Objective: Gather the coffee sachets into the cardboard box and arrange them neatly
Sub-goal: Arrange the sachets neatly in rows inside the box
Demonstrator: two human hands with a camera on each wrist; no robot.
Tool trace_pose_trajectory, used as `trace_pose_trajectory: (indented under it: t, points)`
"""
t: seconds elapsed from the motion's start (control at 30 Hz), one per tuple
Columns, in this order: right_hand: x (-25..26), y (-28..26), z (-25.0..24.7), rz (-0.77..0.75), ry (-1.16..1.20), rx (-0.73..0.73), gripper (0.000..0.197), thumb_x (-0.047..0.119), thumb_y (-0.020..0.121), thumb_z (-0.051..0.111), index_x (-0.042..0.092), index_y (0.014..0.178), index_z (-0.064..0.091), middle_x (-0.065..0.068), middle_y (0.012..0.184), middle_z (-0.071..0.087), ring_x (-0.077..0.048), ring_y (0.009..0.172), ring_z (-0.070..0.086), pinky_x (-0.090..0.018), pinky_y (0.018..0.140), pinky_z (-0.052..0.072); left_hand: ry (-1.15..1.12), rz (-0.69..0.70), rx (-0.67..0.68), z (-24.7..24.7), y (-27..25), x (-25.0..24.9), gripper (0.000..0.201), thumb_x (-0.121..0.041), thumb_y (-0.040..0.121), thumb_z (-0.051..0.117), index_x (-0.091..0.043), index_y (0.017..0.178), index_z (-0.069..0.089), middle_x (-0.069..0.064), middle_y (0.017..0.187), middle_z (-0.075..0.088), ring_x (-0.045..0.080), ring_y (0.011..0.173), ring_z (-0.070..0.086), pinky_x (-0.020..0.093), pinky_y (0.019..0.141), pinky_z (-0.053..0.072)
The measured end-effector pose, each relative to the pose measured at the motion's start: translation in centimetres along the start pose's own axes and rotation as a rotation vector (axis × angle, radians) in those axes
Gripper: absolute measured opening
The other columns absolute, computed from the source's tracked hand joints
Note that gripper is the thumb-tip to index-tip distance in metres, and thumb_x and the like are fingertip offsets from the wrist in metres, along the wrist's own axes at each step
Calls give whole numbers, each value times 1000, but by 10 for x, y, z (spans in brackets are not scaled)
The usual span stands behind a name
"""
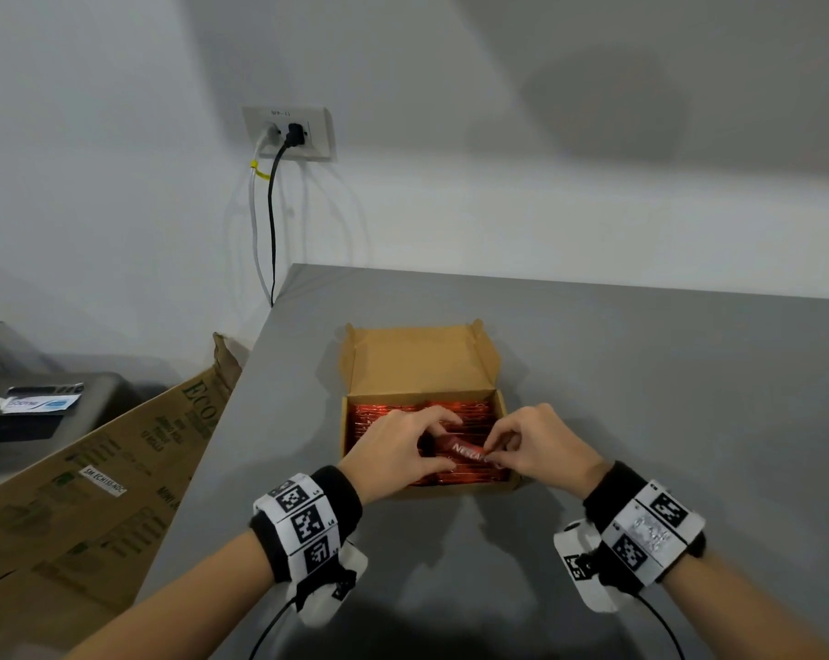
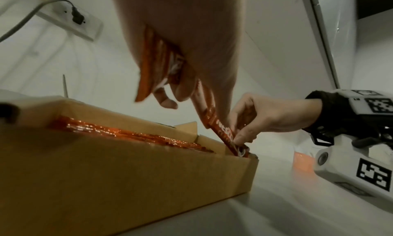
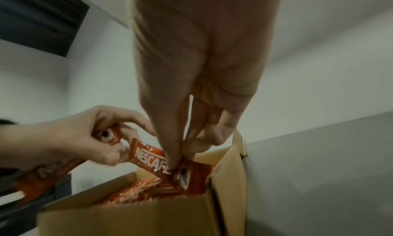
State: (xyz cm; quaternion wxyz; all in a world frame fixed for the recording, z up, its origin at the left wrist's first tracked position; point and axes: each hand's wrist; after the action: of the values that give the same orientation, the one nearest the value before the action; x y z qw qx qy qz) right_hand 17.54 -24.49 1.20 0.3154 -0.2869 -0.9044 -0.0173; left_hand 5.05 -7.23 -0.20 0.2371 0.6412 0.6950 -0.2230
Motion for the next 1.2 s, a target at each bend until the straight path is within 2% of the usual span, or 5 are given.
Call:
trace_pose_trajectory:
  t: [0.17, 0.5, 0.87, 1.03, 1.2]
  points:
    - [-1, -5, -7, -11, 148, -53, 15, 14, 77, 75, 24, 70, 67, 6, 73, 68, 0, 71, 64, -10, 67, 50, 193, -25, 144, 5, 4, 10, 51, -39, 77, 70, -17, 118, 49, -6, 112, 59, 13, 102, 55, 29, 86, 43]
    - [8, 0, 3, -55, -10, 190, 9, 10, 82, 70, 7, 89, 73, -1, 82, 70, 4, 63, 59, -8, 68, 48, 274, 57, 174, 12, 14, 5, 27, -35, 76, 69, -19, 92, 56, -5, 98, 55, 10, 82, 51, 24, 69, 34]
    - [37, 17, 11, -72, -420, 351, 17, 1, 82, 54, 2, 82, 71, -13, 90, 70, -29, 84, 64, -33, 76, 51, 46, 37, 178, 4, 10, 11, 7, -26, 81, 68, -19, 82, 66, -8, 87, 62, 6, 79, 58, 26, 76, 49]
    - [40, 23, 12, -56, -438, 370, 11, 0, 79, 56, -2, 78, 67, -17, 88, 68, -32, 81, 63, -36, 75, 53, 58, 70, 274, 5, 10, 4, 8, -24, 79, 68, -18, 78, 74, -7, 85, 71, 7, 76, 62, 24, 77, 49]
    - [35, 25, 4, 38, -303, 399, 10, 0, 76, 63, -2, 81, 71, -16, 86, 71, -15, 55, 56, -32, 68, 58, 234, 117, 251, 9, 12, 0, 11, -18, 80, 63, -18, 76, 72, -7, 86, 70, 10, 78, 61, 28, 85, 44]
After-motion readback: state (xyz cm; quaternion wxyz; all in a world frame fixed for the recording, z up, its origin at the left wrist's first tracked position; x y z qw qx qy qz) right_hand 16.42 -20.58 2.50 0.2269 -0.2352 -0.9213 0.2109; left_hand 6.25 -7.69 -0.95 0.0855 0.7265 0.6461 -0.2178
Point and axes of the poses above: each hand's wrist, its own y-axis towards the middle knuckle, its own z-axis out of the palm, x = y × z
